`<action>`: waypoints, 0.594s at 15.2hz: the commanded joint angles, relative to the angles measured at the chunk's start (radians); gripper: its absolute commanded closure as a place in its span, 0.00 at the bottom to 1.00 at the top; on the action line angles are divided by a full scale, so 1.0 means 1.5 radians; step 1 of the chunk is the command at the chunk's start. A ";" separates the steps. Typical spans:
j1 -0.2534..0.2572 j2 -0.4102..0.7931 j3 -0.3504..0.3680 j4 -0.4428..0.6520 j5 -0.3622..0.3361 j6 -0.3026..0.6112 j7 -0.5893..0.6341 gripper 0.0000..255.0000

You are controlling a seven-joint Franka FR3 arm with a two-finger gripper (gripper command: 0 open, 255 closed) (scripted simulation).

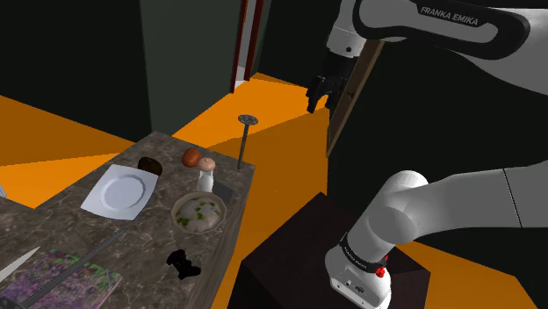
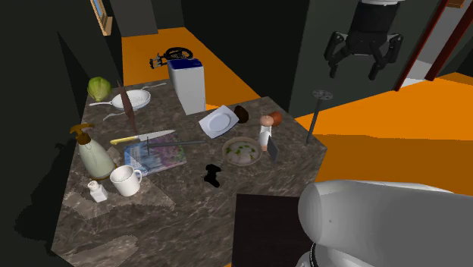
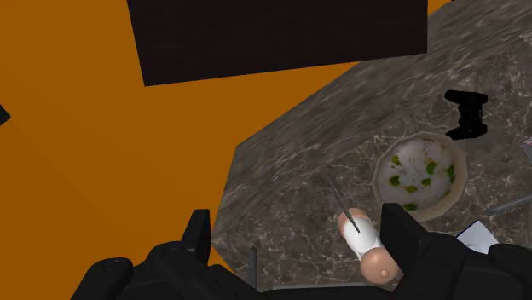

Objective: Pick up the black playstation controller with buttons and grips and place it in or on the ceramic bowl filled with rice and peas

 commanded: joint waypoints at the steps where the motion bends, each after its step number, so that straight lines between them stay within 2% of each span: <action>1: 0.000 0.000 0.000 0.000 0.000 0.000 0.000 0.00; 9: 0.038 0.018 0.064 -0.127 0.051 0.148 0.066 0.00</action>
